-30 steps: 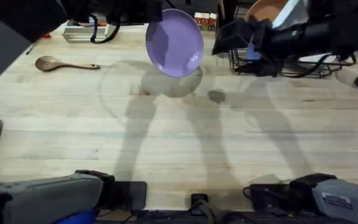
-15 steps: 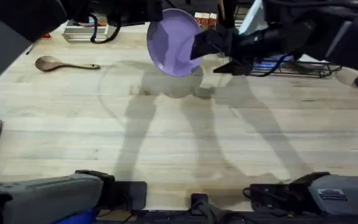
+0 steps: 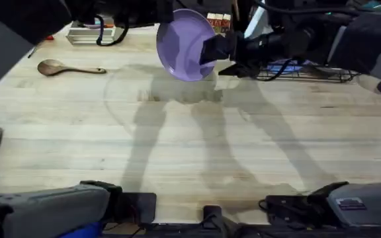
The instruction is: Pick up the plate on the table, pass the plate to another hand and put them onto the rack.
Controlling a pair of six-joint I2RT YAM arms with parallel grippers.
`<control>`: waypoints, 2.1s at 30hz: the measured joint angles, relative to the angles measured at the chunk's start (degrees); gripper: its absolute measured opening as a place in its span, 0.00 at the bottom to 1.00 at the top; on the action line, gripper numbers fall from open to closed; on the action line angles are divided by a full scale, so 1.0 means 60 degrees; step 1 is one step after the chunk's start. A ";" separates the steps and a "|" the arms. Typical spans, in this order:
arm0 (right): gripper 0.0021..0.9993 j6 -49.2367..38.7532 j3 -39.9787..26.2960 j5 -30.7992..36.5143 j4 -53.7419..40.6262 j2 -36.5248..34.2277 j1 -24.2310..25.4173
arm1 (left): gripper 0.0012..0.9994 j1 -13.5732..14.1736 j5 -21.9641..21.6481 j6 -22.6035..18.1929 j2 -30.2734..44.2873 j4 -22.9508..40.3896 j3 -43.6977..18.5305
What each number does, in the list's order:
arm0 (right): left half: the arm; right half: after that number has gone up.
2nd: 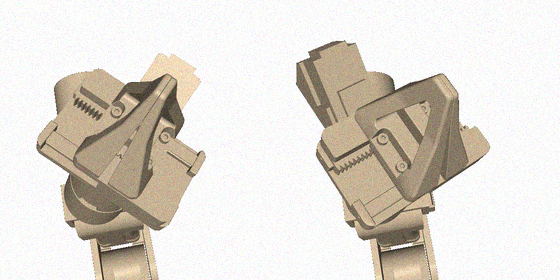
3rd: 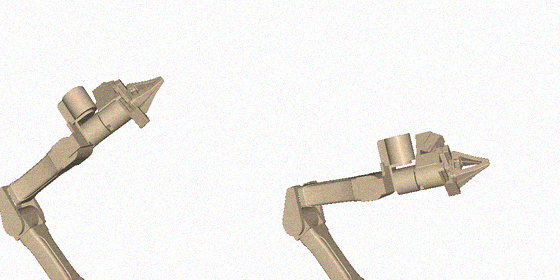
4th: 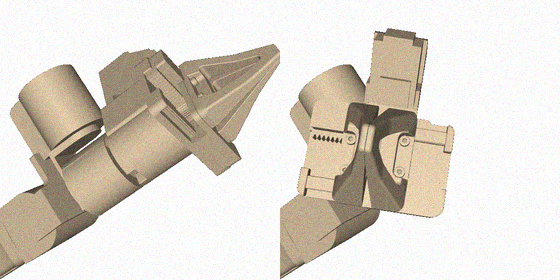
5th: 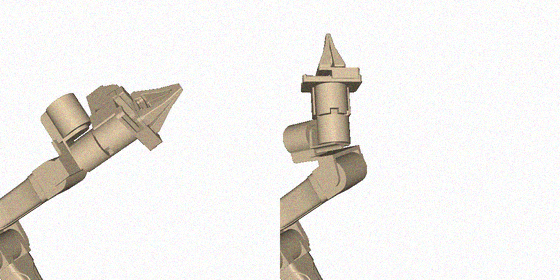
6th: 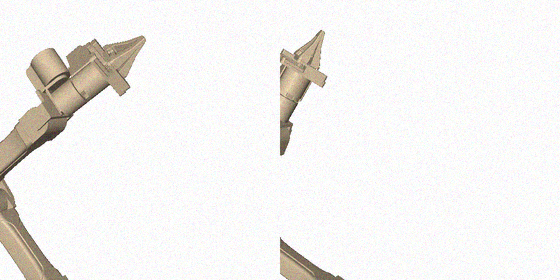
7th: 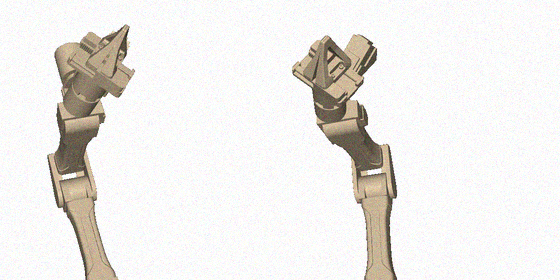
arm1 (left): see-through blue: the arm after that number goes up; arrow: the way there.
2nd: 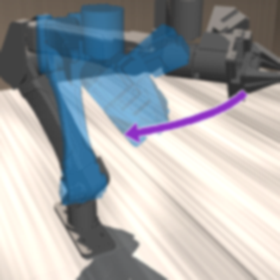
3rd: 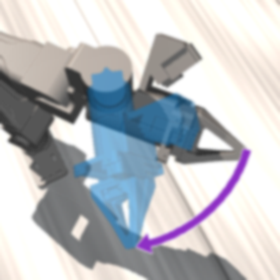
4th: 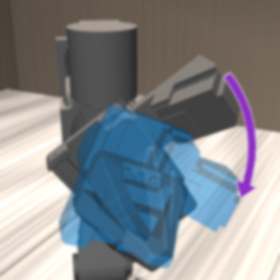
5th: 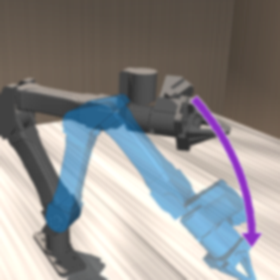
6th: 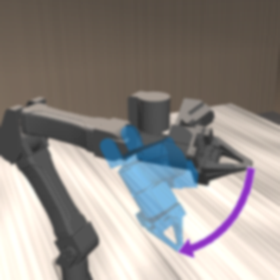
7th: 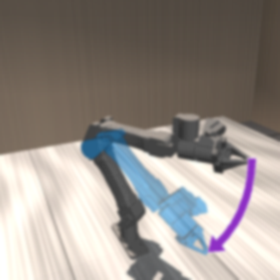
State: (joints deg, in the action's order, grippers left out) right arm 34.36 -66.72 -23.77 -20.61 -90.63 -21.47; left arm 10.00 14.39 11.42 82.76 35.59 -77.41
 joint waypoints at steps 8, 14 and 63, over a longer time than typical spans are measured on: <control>0.67 -0.0001 0.0000 0.0238 0.0380 0.0000 0.0000 | 0.04 0.0000 0.0000 0.0000 0.0000 0.0000 0.0000; 0.64 -0.0001 0.0000 0.0259 0.0439 -0.0018 -0.0010 | 0.04 0.0000 0.0000 0.0000 0.0000 0.0000 0.0000; 0.03 -0.1720 -0.0004 0.0460 -0.0805 -0.0205 0.0732 | 0.48 -0.0011 0.0073 0.0106 0.0000 -0.0036 0.0004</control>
State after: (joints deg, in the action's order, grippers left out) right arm 24.04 -66.74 -21.02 -25.44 -91.86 -17.08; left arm 9.93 14.83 12.05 82.76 35.38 -77.38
